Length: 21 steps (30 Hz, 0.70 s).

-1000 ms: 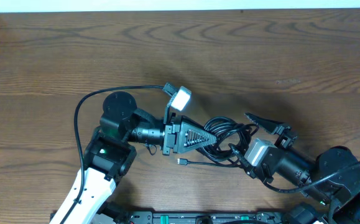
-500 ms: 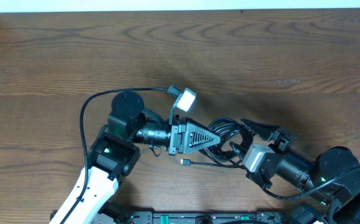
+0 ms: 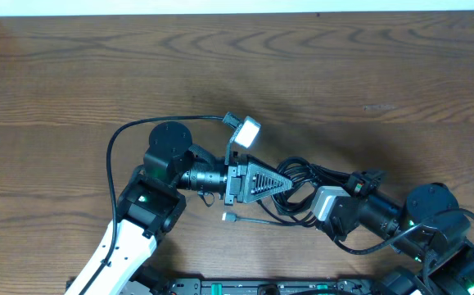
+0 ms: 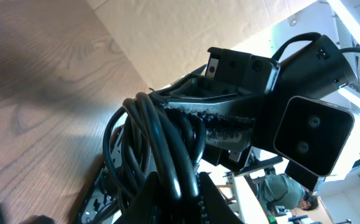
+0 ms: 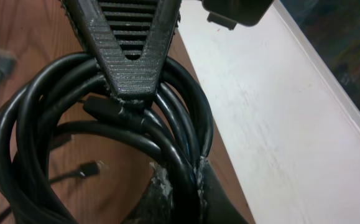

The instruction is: Untangle cables

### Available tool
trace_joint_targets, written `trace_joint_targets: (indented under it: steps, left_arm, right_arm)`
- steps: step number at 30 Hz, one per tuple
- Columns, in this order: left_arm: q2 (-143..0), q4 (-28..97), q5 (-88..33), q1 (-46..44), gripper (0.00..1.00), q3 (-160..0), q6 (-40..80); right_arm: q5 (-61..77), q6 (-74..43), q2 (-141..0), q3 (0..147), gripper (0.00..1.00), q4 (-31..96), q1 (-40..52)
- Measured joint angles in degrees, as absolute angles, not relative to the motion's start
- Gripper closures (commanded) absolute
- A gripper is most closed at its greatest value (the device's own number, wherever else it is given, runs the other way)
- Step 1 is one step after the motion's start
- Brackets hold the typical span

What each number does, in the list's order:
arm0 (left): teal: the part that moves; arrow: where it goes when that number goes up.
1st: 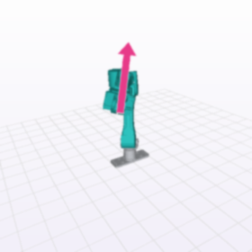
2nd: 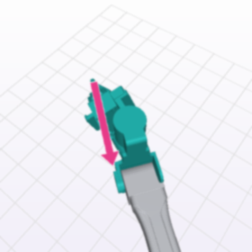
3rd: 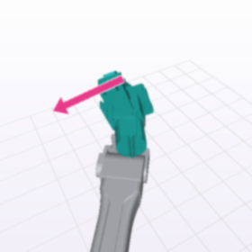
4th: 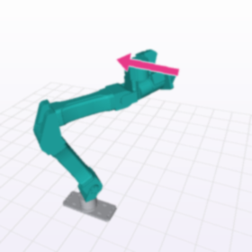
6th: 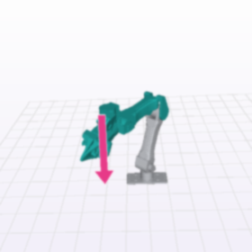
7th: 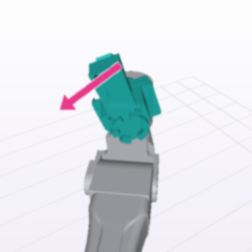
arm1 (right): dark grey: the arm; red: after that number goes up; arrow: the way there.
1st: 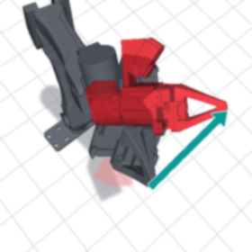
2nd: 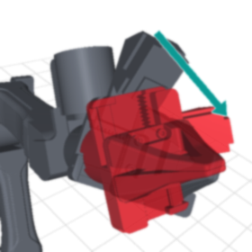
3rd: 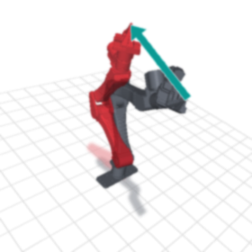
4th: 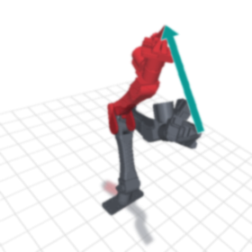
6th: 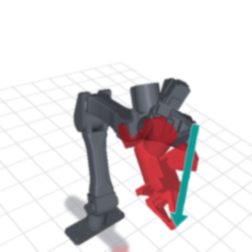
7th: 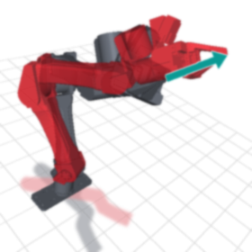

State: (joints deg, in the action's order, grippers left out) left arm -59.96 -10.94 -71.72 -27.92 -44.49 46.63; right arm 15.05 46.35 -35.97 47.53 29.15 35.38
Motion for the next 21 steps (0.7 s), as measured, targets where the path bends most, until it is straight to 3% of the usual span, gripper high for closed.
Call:
trace_joint_targets:
  steps: [10,21]
  left_arm:
    - [-59.96,-11.05,-70.70,-27.79,0.93,-44.49,46.65]
    - [-60.51,-11.94,-66.74,-26.13,0.93,-44.49,46.63]
  right_arm:
    - [13.19,45.58,-36.03,47.53,0.99,28.80,35.40]
    - [-4.67,26.22,-36.64,47.53,0.99,27.16,36.58]
